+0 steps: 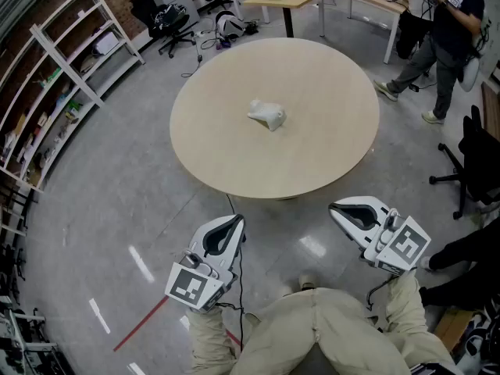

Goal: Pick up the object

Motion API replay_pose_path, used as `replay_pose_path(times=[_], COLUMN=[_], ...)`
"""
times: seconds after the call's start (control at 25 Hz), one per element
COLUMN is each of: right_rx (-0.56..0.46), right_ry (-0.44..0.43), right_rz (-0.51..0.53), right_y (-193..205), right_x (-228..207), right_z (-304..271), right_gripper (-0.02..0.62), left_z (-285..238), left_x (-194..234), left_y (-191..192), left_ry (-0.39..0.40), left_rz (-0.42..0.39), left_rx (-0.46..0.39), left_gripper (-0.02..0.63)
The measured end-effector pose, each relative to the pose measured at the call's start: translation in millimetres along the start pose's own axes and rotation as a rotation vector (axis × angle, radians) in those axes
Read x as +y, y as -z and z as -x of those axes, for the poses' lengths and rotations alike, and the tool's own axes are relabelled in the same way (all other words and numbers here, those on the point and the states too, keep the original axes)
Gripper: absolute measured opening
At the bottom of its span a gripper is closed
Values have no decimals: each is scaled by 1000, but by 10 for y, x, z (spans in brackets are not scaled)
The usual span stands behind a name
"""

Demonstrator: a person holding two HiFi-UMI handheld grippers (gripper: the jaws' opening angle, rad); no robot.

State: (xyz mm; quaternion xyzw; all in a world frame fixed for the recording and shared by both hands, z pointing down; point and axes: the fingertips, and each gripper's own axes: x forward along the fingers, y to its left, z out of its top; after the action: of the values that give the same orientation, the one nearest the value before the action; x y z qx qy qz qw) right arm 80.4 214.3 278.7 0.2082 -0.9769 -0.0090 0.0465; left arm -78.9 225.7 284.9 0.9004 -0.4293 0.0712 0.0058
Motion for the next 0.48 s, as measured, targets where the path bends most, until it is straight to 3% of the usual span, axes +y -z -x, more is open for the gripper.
replay_pose_path(times=[0.48], right_rx=[-10], right_ry=[-7], right_rz=[-35], right_y=[94], right_x=[-427], right_z=[29], right_gripper=[2], left_z=[-488], left_x=[-21], left_y=[59], left_ry=[3], left_rz=[5], left_rx=[21], left_gripper=[6])
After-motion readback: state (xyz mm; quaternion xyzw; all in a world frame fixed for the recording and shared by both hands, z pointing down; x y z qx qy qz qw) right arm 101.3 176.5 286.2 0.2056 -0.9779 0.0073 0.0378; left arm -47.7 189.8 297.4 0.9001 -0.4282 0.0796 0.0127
